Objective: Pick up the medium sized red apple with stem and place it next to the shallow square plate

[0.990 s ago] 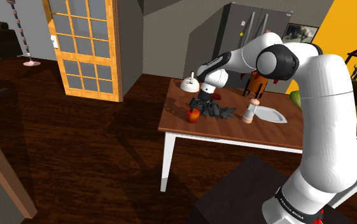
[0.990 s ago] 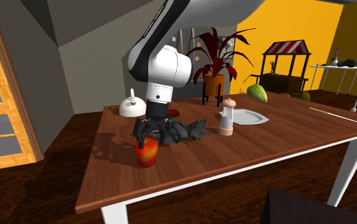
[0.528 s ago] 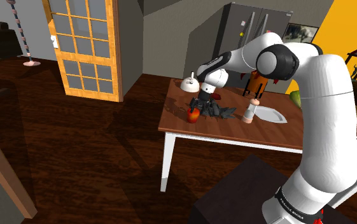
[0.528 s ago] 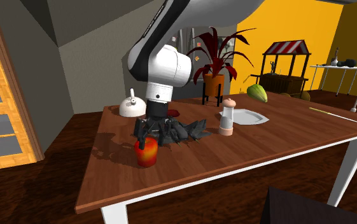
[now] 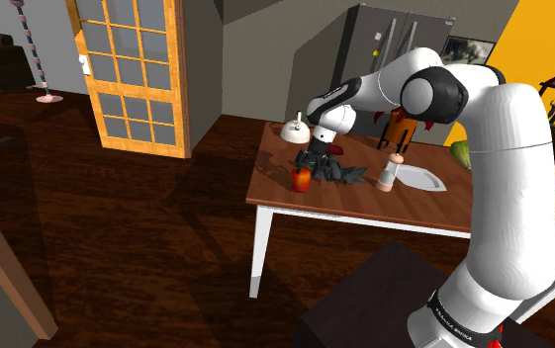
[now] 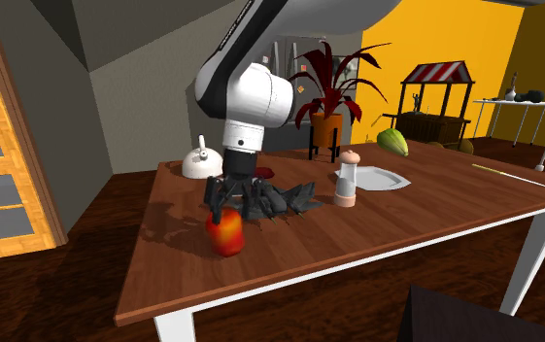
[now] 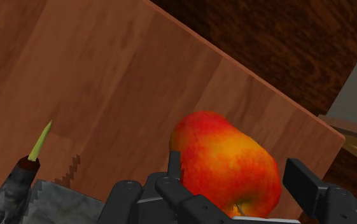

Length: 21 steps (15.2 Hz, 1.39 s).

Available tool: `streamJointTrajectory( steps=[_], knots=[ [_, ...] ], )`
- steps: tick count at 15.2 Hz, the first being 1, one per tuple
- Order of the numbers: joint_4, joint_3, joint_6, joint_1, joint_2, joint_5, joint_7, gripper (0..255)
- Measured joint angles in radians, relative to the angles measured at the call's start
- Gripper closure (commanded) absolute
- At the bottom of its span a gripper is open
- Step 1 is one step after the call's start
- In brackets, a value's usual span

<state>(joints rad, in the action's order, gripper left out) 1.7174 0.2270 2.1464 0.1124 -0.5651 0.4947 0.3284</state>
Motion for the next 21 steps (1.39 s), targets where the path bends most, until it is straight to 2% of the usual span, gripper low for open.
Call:
streamJointTrajectory(
  steps=[21],
  knots=[
    [-0.075,0.031,-0.195,-0.014,0.137,-0.07,-0.088,255]
  ],
)
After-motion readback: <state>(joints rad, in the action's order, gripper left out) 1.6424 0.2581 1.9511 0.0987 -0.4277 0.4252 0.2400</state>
